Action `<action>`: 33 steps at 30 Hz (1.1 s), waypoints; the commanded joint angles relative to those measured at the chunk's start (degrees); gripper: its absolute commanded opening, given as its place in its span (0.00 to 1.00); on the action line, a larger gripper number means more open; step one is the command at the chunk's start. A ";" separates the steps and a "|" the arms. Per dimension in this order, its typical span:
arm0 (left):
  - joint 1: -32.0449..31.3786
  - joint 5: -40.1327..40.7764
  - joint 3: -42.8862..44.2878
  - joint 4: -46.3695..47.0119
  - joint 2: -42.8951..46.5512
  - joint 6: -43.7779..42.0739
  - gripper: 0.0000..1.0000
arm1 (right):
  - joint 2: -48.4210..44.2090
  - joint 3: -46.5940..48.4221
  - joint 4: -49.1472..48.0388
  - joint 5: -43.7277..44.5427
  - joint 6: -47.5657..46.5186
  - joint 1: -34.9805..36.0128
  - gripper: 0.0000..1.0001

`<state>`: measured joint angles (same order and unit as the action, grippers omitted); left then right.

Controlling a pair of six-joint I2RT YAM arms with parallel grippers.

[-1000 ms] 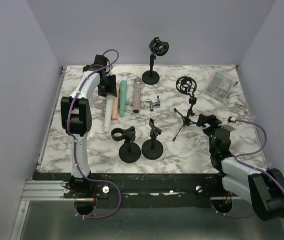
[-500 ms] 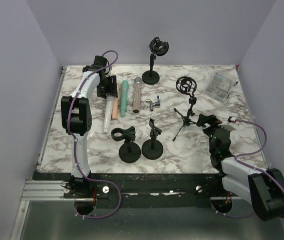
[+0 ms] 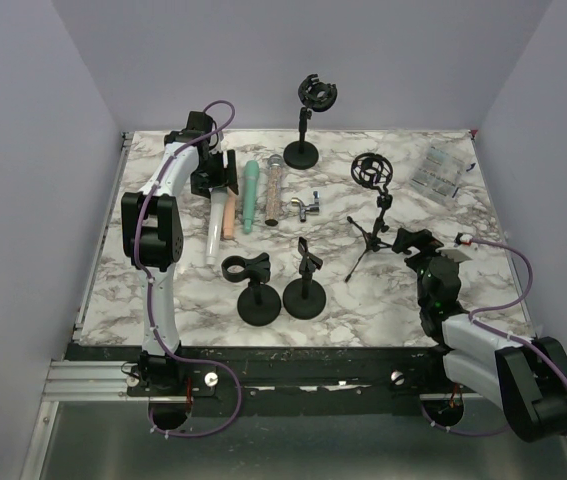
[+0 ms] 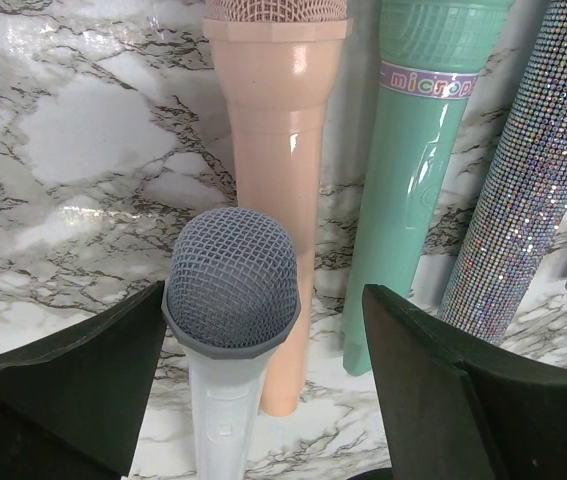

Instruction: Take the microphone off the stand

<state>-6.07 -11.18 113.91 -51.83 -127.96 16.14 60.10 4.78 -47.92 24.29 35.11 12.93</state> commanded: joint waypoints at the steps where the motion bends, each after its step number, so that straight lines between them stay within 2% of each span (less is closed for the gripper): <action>1: 0.35 -1.26 0.29 0.58 0.79 0.47 0.81 | -0.01 1.44 -0.95 0.01 0.08 0.08 1.00; 9: 0.33 -1.69 0.17 0.60 0.97 0.38 0.82 | 0.19 1.55 -0.77 -0.10 0.09 0.08 1.00; 11: 0.44 -1.73 0.17 0.59 1.09 0.30 0.88 | 0.15 1.51 -0.77 -0.08 0.12 0.08 1.00; 20: 0.43 -2.18 -0.08 0.57 1.36 0.29 0.90 | -0.02 1.55 -0.57 -0.03 0.07 0.08 1.00; 26: 0.44 -2.35 -0.57 0.77 1.75 0.30 0.93 | -0.13 1.55 -0.51 -0.06 0.02 0.07 1.00; 27: 0.44 -2.27 -0.68 0.86 1.88 0.29 0.98 | -0.14 1.56 -0.51 -0.10 0.03 0.06 1.00; 33: 0.39 -2.27 -1.01 0.94 2.19 0.47 0.98 | -0.42 1.50 -0.33 -0.04 -0.03 0.04 1.00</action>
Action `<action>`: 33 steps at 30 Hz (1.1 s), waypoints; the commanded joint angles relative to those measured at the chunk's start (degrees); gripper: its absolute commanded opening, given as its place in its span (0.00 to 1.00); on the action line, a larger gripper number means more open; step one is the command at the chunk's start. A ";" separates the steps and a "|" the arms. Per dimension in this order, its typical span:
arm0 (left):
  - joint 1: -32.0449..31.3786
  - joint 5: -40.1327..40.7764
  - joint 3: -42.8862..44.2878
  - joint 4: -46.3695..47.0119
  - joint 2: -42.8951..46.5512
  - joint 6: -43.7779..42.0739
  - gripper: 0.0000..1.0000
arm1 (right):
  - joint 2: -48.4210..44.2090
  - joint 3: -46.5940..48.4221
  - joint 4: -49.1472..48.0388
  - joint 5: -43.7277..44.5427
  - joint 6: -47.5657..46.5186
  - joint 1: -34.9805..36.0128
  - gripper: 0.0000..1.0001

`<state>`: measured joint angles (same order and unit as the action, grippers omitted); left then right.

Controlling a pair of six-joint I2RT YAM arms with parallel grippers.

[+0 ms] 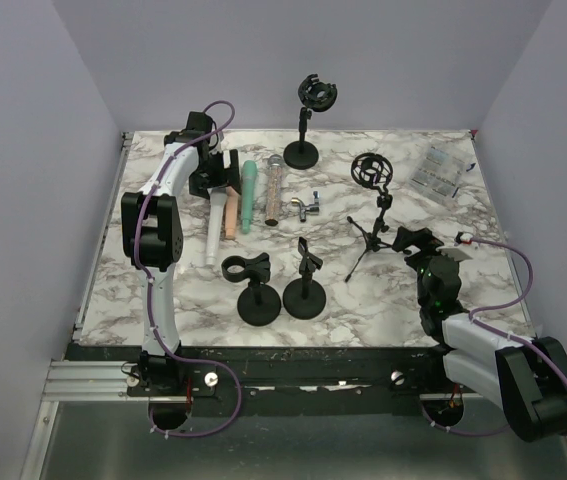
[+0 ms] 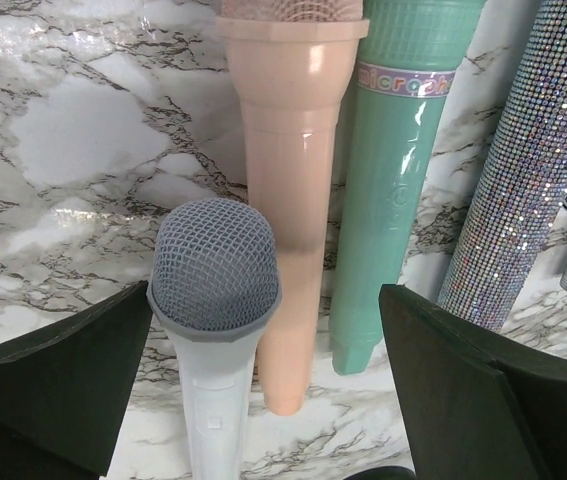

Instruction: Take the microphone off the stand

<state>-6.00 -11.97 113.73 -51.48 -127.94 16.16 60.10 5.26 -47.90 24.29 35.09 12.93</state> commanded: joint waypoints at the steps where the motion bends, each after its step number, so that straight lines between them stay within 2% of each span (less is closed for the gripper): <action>1: 0.37 -1.52 -0.92 0.57 2.30 0.45 0.98 | -0.55 0.98 -0.35 0.01 0.02 0.08 1.00; 11: 0.37 -2.44 -2.08 0.86 3.77 0.54 0.98 | -2.61 0.98 1.23 -0.32 -0.34 0.08 1.00; 20: 0.38 -5.15 -3.95 1.97 9.42 0.99 0.99 | -10.84 1.31 10.18 0.88 -0.81 0.08 1.00; 26: 0.37 -9.18 -6.15 3.53 14.44 2.03 0.99 | -17.42 5.65 22.87 1.18 -0.20 0.08 1.00; 33: -1.83 -15.73 -8.32 6.21 20.04 3.56 0.99 | -24.80 12.74 39.83 -9.79 0.36 0.06 1.00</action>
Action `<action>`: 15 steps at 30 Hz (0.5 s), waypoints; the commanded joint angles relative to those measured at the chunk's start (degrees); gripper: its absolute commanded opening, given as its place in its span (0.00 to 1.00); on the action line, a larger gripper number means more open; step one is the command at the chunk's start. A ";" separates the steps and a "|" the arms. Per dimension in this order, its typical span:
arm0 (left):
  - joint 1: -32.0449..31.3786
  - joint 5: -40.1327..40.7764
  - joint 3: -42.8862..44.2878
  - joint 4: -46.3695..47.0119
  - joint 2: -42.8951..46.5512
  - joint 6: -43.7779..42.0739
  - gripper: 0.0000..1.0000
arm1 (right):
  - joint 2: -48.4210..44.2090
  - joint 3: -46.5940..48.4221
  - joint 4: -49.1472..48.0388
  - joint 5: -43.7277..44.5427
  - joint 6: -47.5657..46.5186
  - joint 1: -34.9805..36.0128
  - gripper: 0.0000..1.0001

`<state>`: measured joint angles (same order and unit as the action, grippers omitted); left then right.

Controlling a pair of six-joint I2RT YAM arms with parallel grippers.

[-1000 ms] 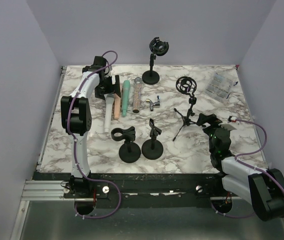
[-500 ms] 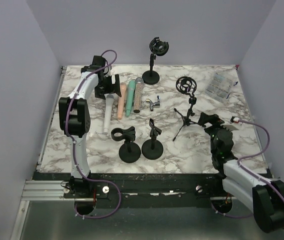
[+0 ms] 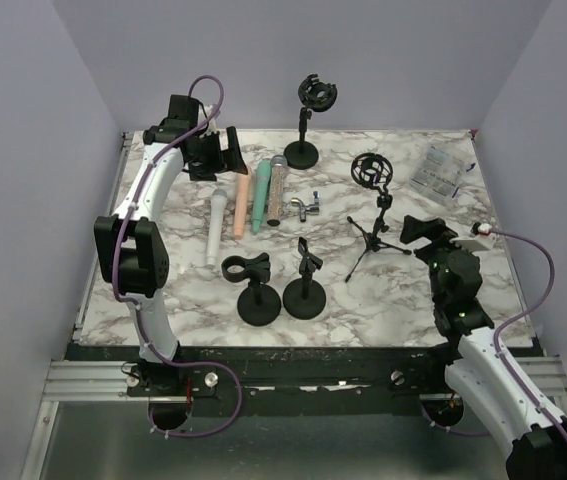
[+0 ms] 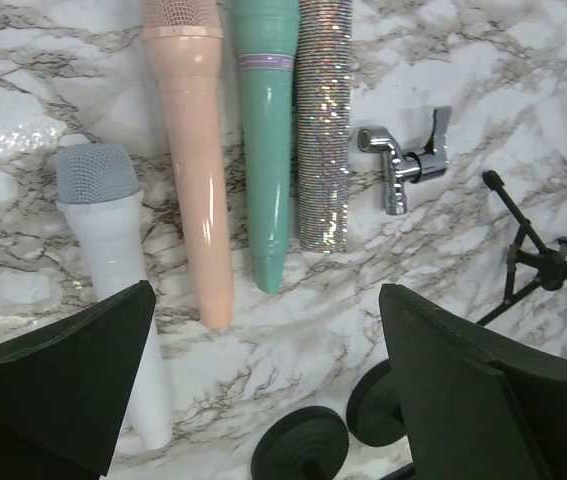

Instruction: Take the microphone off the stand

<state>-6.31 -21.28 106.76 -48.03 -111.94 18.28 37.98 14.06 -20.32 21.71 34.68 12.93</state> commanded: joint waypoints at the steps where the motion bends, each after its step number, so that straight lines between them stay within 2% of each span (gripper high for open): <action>1: -2.26 -7.83 -1.58 3.24 4.84 1.64 0.99 | -3.05 5.17 14.83 -9.48 1.55 0.08 1.00; 8: -8.56 -14.12 -4.78 7.95 11.14 3.60 0.98 | 3.19 11.53 25.78 -20.27 5.14 -0.01 1.00; 15: -13.25 -13.25 -6.52 9.37 16.32 2.90 0.98 | 8.43 9.98 15.79 -37.79 11.99 -2.24 1.00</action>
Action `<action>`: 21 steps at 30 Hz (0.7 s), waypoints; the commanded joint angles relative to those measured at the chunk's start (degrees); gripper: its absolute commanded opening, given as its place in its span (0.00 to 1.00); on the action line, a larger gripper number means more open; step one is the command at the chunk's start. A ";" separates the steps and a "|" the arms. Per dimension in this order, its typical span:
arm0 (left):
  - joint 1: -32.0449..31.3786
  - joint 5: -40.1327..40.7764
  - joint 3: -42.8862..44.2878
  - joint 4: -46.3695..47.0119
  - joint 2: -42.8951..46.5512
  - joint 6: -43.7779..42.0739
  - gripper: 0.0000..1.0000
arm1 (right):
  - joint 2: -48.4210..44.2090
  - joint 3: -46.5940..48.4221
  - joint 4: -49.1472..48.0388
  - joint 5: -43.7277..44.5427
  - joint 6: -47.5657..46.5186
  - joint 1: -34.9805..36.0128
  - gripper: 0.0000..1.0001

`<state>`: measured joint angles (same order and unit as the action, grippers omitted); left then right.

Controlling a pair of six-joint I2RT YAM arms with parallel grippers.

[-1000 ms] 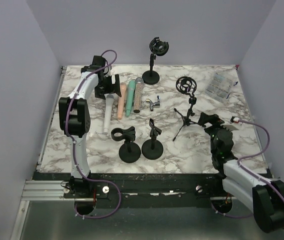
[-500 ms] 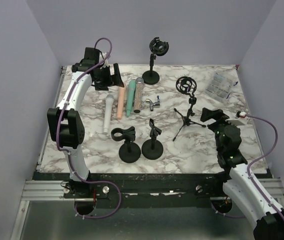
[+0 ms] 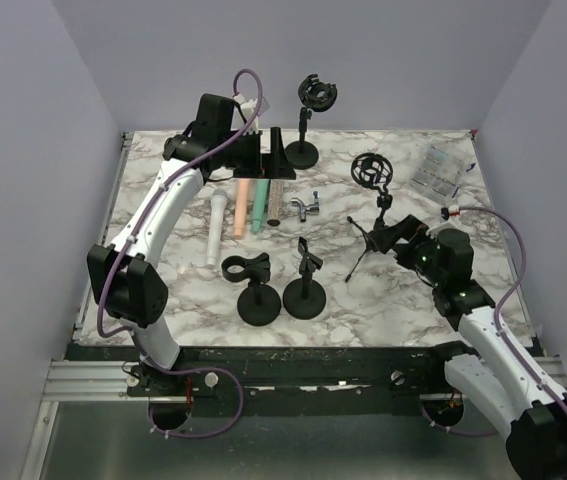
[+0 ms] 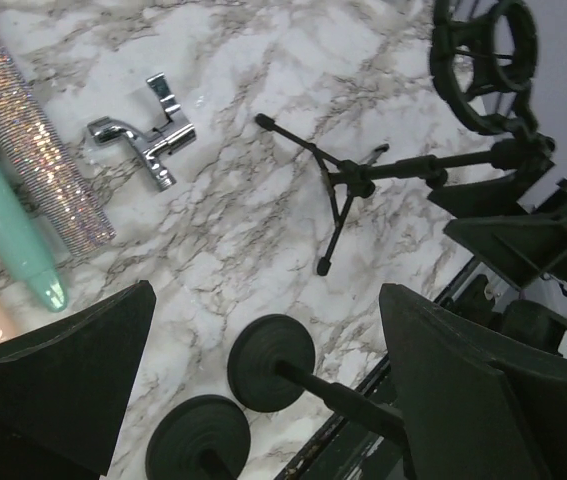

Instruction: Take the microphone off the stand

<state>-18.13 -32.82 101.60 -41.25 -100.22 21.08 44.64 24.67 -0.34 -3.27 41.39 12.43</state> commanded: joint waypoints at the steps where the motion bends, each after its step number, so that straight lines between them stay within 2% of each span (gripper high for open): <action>1: -1.89 -1.43 -2.13 3.43 5.28 0.26 0.98 | 2.64 -0.83 -5.36 -14.77 5.94 -2.57 0.99; 4: -2.89 -2.04 -2.98 4.60 5.96 0.52 0.98 | 5.80 -2.93 -13.23 -24.73 9.42 -8.98 0.91; 7: -3.25 -2.80 -3.33 5.03 5.83 0.93 0.98 | 11.03 -8.29 -29.18 -37.71 19.57 -19.40 0.82; 10: -3.32 -3.32 -3.16 4.91 5.57 0.98 0.98 | 16.83 -9.43 -39.80 -45.65 23.69 -22.32 0.80; 18: -3.35 -3.16 -3.51 5.30 5.92 0.84 0.98 | 25.33 -11.84 -54.58 -49.04 29.44 -23.89 0.73; 21: -3.33 -3.30 -3.53 5.31 5.68 0.89 0.98 | 28.26 -11.41 -56.64 -48.72 30.12 -24.05 0.66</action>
<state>-21.15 -34.54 98.54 -37.28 -94.83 21.56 69.87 13.65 -47.68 -48.58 68.23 -11.09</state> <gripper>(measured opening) 0.979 0.693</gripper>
